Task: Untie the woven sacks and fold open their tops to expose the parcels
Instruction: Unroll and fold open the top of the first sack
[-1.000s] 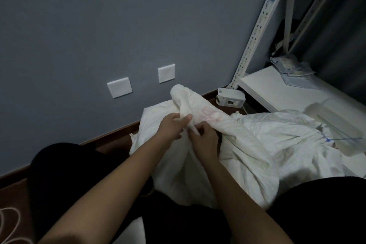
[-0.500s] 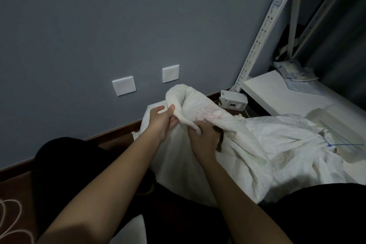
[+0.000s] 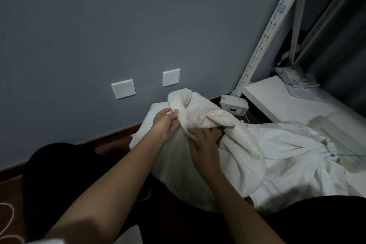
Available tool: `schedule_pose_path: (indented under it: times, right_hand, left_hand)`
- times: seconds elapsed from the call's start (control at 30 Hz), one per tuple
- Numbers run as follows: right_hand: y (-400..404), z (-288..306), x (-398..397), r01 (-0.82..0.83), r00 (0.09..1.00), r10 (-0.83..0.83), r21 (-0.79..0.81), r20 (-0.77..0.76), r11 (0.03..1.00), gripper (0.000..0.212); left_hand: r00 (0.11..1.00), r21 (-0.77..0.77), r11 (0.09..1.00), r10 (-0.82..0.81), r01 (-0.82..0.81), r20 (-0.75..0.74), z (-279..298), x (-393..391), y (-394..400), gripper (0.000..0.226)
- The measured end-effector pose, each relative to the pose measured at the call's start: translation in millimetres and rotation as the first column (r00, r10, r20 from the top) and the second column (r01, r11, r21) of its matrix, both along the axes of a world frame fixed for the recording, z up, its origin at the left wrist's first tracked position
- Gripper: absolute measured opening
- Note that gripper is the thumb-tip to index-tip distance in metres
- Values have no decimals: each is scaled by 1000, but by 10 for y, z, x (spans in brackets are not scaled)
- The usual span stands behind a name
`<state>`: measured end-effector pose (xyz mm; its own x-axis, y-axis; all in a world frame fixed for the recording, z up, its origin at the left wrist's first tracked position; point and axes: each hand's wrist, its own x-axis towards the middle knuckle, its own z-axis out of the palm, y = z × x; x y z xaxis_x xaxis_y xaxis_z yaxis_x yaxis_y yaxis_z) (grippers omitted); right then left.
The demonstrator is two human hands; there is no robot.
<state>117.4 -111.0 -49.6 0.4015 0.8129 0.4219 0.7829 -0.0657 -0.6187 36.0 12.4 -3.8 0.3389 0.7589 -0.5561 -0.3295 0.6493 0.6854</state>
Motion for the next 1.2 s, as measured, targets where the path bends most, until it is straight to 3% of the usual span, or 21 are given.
schedule_pose_path:
  times: [0.07, 0.13, 0.2, 0.27, 0.37, 0.47, 0.53, 0.6, 0.63, 0.67, 0.7, 0.73, 0.77, 0.83, 0.87, 0.9, 0.97, 1.07, 1.13, 1.2]
  right_hand:
    - [135, 59, 66, 10, 997, -13, 41, 77, 999, 16]
    - [248, 111, 134, -42, 990, 42, -5, 136, 999, 7]
    - [290, 89, 179, -78, 985, 95, -118, 147, 990, 10]
    - [260, 71, 186, -134, 981, 156, -181, 113, 974, 24]
    - [155, 65, 200, -169, 978, 155, -94, -142, 981, 28]
    - [56, 110, 200, -30, 839, -46, -130, -542, 991, 33]
    - [77, 119, 205, -5, 774, -129, -211, -620, 978, 27]
    - [131, 114, 212, -1, 786, -134, -218, -604, 976, 23]
    - [161, 104, 228, -8, 803, -119, -210, -584, 978, 19]
    - [180, 93, 262, -25, 815, -94, -198, -571, 980, 13]
    - [187, 99, 311, -48, 825, -67, -187, -561, 981, 9]
    - [185, 110, 376, -89, 817, -41, -196, -575, 977, 10]
    - [186, 120, 445, -138, 797, -20, -214, -604, 967, 12]
    - [181, 140, 551, -249, 757, 21, -259, -653, 933, 14]
    - [181, 137, 578, -276, 758, 31, -277, -651, 920, 14]
    - [185, 125, 597, -271, 766, 37, -270, -641, 924, 15]
    - [109, 109, 618, -153, 853, 16, -220, -522, 963, 30]
    - [-192, -16, 611, 42, 998, -48, -151, -37, 988, 57]
    - [-376, -211, 570, 75, 957, 1, -251, 291, 965, 64]
    - [-441, -407, 590, 42, 911, 128, -398, 392, 916, 60]
  left_hand:
    - [987, 64, 996, -51, 61, -152, -11, 11, -23, 30]
    - [931, 121, 967, -178, 226, -318, -13, -21, -73, 31]
    - [889, 118, 936, -269, 332, -371, -18, -45, -110, 32]
    - [906, 127, 950, -224, 286, -360, -45, -56, -112, 30]
    - [968, 100, 988, -94, 120, -234, -75, -46, -91, 33]
    - [991, 86, 992, -87, 96, -101, -86, -10, -113, 31]
    - [988, 106, 986, -121, 130, -94, -125, 12, -145, 28]
    - [965, 175, 962, -174, 209, -197, -169, 5, -149, 25]
    - [923, 262, 922, -189, 284, -335, -175, -26, -131, 23]
    - [822, 380, 824, -168, 420, -545, -186, -78, -89, 24]
    - [647, 454, 649, -79, 611, -758, -193, -143, -42, 31]
    - [462, 440, 413, 50, 797, -885, -191, -204, 11, 39]
    - [344, 369, 159, 165, 916, -924, -170, -242, 55, 46]
    - [226, 163, -250, 248, 954, -942, -141, -202, 130, 48]
    - [204, 99, -366, 260, 925, -944, -135, -137, 163, 42]
    - [199, 69, -431, 264, 900, -944, -140, -59, 200, 33]
    - [182, 54, -447, 250, 893, -951, -148, 108, 269, 25]
    - [92, 15, -388, 179, 921, -980, -180, 272, 357, 26]
    - [33, -27, -352, 164, 935, -986, -176, 314, 388, 28]
    - [-27, -81, -326, 166, 942, -986, -149, 328, 451, 31]
